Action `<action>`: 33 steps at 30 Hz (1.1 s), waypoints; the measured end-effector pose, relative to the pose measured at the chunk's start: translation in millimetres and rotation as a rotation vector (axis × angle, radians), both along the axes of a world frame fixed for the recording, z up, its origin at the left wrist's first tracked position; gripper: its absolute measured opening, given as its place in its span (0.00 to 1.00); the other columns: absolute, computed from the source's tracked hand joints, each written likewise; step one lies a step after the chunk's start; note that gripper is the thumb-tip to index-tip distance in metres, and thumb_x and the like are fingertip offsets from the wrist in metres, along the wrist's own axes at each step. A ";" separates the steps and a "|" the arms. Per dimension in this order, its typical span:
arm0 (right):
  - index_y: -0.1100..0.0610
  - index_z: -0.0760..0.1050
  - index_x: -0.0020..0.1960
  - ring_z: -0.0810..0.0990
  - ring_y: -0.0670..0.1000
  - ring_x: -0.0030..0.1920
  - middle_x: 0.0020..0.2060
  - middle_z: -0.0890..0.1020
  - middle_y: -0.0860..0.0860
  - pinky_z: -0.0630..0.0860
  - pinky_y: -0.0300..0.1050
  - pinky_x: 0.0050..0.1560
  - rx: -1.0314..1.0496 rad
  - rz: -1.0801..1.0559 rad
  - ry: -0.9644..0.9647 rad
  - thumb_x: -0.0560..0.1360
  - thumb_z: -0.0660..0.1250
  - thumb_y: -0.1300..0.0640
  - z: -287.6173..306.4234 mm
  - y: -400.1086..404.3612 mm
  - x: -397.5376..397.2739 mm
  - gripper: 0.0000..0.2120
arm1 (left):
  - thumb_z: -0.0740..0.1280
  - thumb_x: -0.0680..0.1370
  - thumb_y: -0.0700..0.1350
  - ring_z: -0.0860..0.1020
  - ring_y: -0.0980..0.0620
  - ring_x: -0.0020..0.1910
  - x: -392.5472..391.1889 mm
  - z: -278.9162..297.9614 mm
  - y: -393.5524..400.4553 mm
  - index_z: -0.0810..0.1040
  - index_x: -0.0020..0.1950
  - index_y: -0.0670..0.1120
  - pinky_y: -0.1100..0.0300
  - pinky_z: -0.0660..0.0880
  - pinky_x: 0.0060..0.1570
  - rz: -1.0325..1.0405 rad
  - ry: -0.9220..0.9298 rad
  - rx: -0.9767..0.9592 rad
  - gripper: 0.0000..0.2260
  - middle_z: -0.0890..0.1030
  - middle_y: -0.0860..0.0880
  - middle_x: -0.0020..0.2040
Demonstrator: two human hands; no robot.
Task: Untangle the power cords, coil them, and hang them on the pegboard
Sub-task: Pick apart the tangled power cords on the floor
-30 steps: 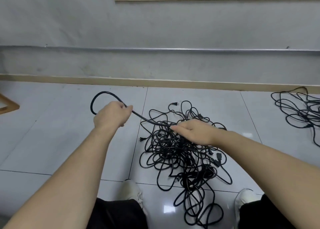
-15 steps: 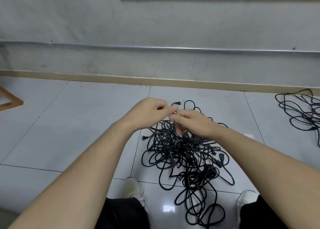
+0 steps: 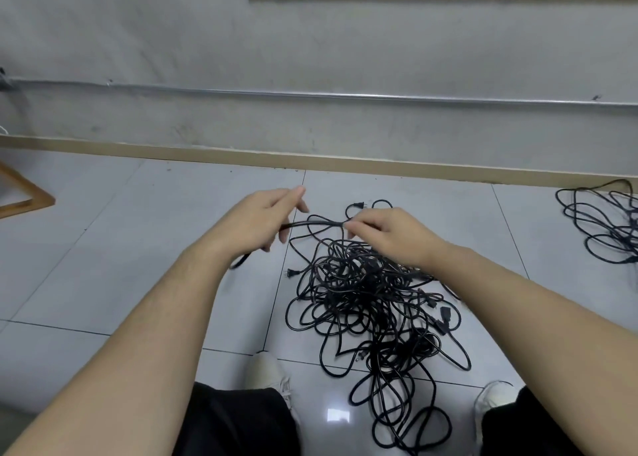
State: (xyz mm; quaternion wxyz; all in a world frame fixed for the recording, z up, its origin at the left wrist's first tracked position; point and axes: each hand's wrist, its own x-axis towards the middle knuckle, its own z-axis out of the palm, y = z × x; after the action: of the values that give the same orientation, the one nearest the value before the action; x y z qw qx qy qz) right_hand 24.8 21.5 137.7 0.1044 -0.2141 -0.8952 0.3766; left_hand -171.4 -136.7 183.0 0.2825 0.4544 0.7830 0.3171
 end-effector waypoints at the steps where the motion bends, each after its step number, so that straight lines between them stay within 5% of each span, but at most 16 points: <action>1: 0.51 0.83 0.47 0.74 0.41 0.32 0.31 0.79 0.42 0.70 0.40 0.38 0.020 0.016 0.017 0.82 0.63 0.45 3.8 -4.7 -5.0 0.14 | 0.57 0.83 0.64 0.70 0.56 0.27 4.5 0.0 2.0 0.83 0.48 0.55 0.58 0.69 0.34 -0.037 -0.038 0.020 0.20 0.74 0.53 0.29; 6: 0.50 0.80 0.43 0.77 0.52 0.34 0.32 0.81 0.49 0.75 0.48 0.42 -0.109 -0.030 0.149 0.81 0.63 0.39 17.0 -11.3 -13.7 0.17 | 0.74 0.77 0.56 0.68 0.55 0.31 5.1 3.8 11.1 0.83 0.40 0.52 0.58 0.65 0.35 -0.043 0.070 0.215 0.10 0.74 0.55 0.31; 11: 0.53 0.76 0.41 0.82 0.46 0.44 0.39 0.85 0.47 0.73 0.44 0.56 -0.168 0.096 -0.348 0.78 0.55 0.30 -21.9 1.0 18.8 0.28 | 0.74 0.76 0.58 0.70 0.55 0.31 -5.7 9.3 4.9 0.81 0.39 0.56 0.57 0.68 0.38 0.121 0.158 0.260 0.09 0.76 0.56 0.30; 16: 0.54 0.74 0.39 0.72 0.42 0.28 0.30 0.77 0.46 0.67 0.35 0.34 -0.257 -0.092 -0.310 0.80 0.61 0.36 -32.8 20.6 33.4 0.24 | 0.70 0.77 0.64 0.76 0.52 0.39 -21.1 8.1 -5.6 0.78 0.39 0.55 0.57 0.71 0.40 0.196 0.438 0.022 0.14 0.79 0.55 0.36; 19: 0.55 0.67 0.36 0.64 0.44 0.27 0.28 0.67 0.45 0.63 0.41 0.32 -0.182 -0.175 -0.108 0.79 0.66 0.38 -19.0 20.8 20.4 0.24 | 0.66 0.79 0.64 0.74 0.50 0.37 -26.4 3.6 -11.7 0.77 0.41 0.52 0.57 0.68 0.38 0.215 0.384 -0.011 0.16 0.77 0.54 0.35; 25: 0.53 0.64 0.31 0.65 0.47 0.30 0.26 0.68 0.45 0.67 0.47 0.36 -0.046 -0.080 0.012 0.77 0.69 0.40 14.4 -21.8 -19.7 0.25 | 0.59 0.81 0.66 0.75 0.55 0.37 -13.9 6.0 -18.9 0.81 0.53 0.59 0.56 0.71 0.45 0.010 0.086 0.029 0.16 0.80 0.52 0.38; 30: 0.53 0.71 0.34 0.69 0.44 0.29 0.26 0.74 0.43 0.69 0.46 0.36 -0.126 -0.032 0.006 0.78 0.67 0.40 29.3 -42.3 -29.5 0.21 | 0.67 0.75 0.66 0.62 0.57 0.26 3.8 10.4 -17.6 0.83 0.40 0.52 0.62 0.60 0.30 -0.175 0.009 -0.027 0.18 0.68 0.58 0.26; 33: 0.54 0.78 0.40 0.77 0.50 0.37 0.38 0.83 0.52 0.76 0.51 0.47 -0.201 0.113 -0.157 0.78 0.61 0.32 17.0 -34.3 -14.9 0.26 | 0.72 0.75 0.62 0.63 0.56 0.25 -4.5 14.8 -19.9 0.79 0.35 0.49 0.61 0.61 0.29 -0.129 0.160 -0.004 0.18 0.67 0.56 0.24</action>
State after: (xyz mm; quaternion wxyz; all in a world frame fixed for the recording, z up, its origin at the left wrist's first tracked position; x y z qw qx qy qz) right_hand 9.9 -12.8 154.7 -0.0094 -0.2016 -0.8691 0.4516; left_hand -175.9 -156.6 197.7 0.2401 0.5272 0.7728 0.2593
